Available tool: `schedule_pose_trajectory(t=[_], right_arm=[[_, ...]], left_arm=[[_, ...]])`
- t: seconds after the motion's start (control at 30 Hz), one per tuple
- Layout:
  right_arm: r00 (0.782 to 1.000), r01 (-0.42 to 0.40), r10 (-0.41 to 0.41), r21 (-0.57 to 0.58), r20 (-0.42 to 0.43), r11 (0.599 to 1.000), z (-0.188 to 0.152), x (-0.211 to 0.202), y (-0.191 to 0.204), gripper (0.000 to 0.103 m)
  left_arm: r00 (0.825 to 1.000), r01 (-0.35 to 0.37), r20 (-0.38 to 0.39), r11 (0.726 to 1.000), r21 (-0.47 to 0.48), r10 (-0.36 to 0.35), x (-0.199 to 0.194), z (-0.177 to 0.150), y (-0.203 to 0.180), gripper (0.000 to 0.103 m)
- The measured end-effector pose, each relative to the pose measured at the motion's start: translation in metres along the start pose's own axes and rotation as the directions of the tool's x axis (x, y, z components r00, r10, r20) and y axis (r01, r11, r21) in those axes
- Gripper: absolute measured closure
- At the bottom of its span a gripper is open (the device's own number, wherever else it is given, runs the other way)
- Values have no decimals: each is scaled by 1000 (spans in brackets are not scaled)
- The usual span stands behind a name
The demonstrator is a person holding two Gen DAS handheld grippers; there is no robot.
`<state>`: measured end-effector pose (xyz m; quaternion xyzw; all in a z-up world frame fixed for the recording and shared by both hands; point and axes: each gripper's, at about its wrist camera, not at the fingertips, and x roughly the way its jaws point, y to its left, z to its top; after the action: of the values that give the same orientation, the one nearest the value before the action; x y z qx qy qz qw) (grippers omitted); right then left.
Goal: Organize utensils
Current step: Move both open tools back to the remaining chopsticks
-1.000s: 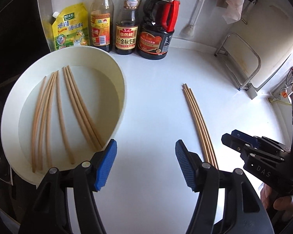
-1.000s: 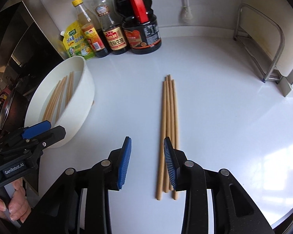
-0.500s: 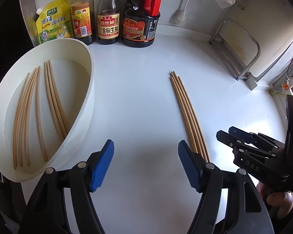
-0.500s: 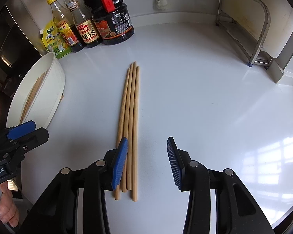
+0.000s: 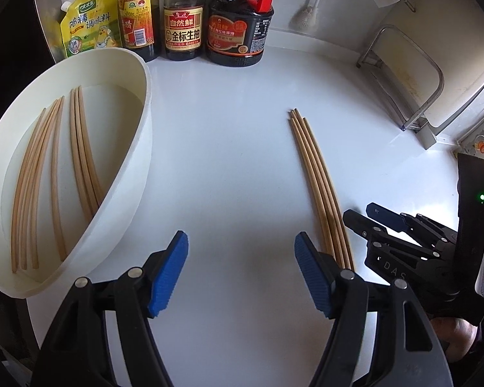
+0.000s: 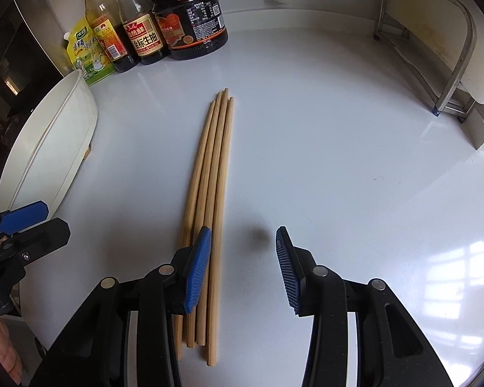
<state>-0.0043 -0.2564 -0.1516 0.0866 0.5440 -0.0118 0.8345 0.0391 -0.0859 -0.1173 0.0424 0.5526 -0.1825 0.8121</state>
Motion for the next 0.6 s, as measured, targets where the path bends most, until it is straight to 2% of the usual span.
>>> schedule_pose_trajectory(t=[0.6], right_arm=[[998, 61, -60, -87, 12, 994, -1, 9, 4, 63]], left_arm=[[1000, -4, -4, 1000, 3, 4, 10, 5, -8, 36]])
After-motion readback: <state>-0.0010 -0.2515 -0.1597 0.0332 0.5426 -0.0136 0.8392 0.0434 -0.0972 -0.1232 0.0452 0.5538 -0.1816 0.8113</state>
